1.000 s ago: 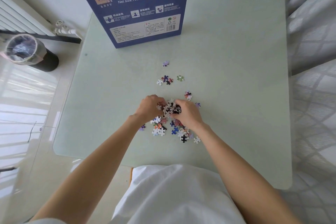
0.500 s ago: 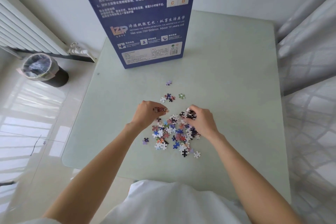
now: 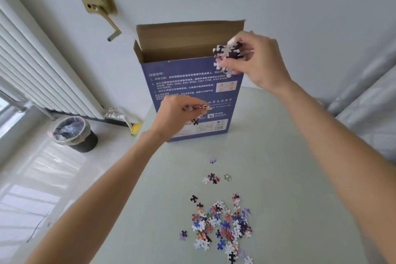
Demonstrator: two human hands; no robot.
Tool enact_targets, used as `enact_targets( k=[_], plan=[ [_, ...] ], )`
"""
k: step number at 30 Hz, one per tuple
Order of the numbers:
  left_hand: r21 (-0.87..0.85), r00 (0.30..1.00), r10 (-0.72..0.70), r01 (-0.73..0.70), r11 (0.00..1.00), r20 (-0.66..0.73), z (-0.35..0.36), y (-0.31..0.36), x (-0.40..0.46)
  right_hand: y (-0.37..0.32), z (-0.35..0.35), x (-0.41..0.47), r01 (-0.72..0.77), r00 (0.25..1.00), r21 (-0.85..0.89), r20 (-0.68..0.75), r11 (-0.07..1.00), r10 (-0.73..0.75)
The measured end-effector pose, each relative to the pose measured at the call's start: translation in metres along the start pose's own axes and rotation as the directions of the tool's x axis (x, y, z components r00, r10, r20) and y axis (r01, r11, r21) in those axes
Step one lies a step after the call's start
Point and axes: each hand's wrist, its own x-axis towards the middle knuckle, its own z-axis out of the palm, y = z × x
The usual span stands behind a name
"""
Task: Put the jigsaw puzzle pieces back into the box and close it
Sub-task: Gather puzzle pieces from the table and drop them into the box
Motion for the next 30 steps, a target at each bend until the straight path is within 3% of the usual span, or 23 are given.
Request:
enact_targets(
  k=[3, 8, 13, 17, 21, 26, 30],
  plan=[
    [0.006, 0.993, 0.055, -0.054, 0.999, -0.101, -0.031, 0.011, 0.040, -0.004, 0.008, 0.058, 0.103, 0.994, -0.149, -0.013, 0.984, -0.106],
    [0.085, 0.907, 0.270, -0.256, 0.963, -0.324, -0.071, 0.024, 0.097, 0.015, 0.030, 0.091, 0.203, 0.962, -0.358, 0.245, 0.911, -0.118],
    [0.256, 0.849, 0.430, -0.361, 0.897, -0.306, -0.074, 0.009, 0.133, 0.034, 0.035, 0.098, 0.165, 0.937, -0.398, 0.350, 0.902, -0.017],
    [0.332, 0.919, 0.351, -0.280, 0.901, -0.178, -0.065, -0.009, 0.139, 0.045, 0.035, 0.096, 0.130, 0.927, -0.416, 0.372, 0.900, 0.038],
    [0.341, 0.988, 0.149, -0.126, 0.932, -0.043, -0.064, -0.014, 0.139, 0.048, 0.030, 0.095, 0.122, 0.933, -0.429, 0.356, 0.895, 0.044],
    [0.345, 0.999, 0.003, -0.016, 0.938, 0.037, -0.067, -0.014, 0.142, 0.046, 0.029, 0.095, 0.112, 0.951, -0.423, 0.309, 0.899, 0.027],
    [0.396, 0.998, 0.031, -0.049, 0.917, 0.052, -0.067, -0.014, 0.142, 0.043, 0.029, 0.090, 0.105, 0.959, -0.393, 0.285, 0.914, 0.012]
  ],
)
